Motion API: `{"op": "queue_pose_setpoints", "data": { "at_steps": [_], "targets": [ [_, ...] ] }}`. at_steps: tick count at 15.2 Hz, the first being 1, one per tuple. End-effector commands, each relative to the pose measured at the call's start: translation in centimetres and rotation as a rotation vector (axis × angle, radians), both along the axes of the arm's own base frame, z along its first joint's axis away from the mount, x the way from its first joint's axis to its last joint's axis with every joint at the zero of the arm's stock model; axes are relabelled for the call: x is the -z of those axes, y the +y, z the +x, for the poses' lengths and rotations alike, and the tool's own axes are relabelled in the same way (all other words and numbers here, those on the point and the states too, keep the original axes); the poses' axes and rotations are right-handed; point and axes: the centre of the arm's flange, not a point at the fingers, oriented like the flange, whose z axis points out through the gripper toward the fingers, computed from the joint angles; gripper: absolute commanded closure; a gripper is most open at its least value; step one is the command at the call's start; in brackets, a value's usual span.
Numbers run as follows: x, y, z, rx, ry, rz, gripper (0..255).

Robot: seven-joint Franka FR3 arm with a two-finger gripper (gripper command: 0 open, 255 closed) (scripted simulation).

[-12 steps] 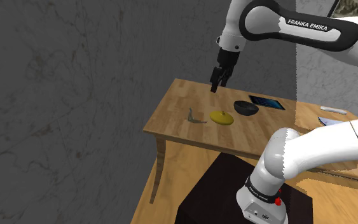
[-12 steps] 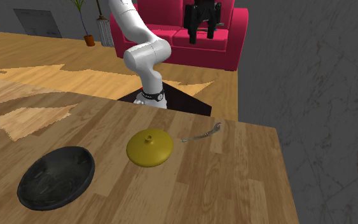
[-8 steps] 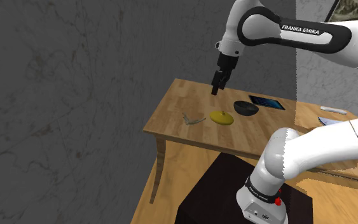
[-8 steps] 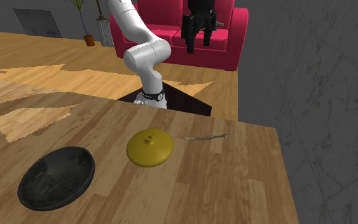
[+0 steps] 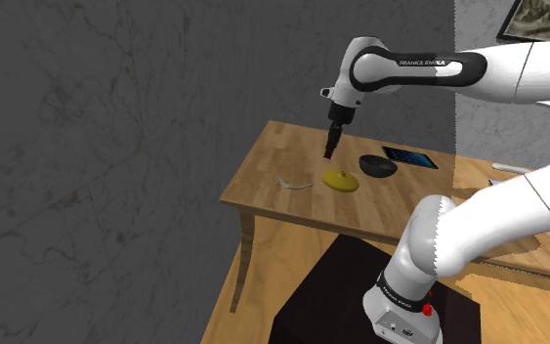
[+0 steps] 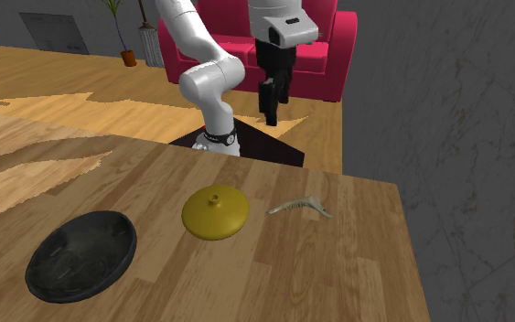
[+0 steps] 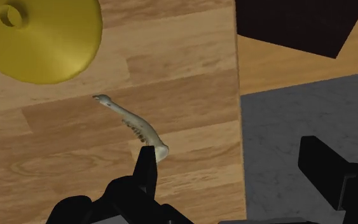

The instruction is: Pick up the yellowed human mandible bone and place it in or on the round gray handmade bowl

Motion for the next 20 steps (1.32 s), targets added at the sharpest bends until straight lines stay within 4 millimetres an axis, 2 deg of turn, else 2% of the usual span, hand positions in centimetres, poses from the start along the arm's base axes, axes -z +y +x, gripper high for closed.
{"op": "queue_pose_setpoints", "data": {
  "at_steps": [1, 7, 12, 20],
  "targets": [
    [1.9, -2.0, 1.3, -0.092, -0.001, 0.027, 0],
    [8.3, -6.2, 6.1, -0.345, 0.002, 0.110, 0],
    [13.3, -8.1, 10.2, -0.537, 0.004, 0.174, 0],
    [17.2, -7.1, 9.9, -0.537, 0.004, 0.174, 0]
  ]
}}
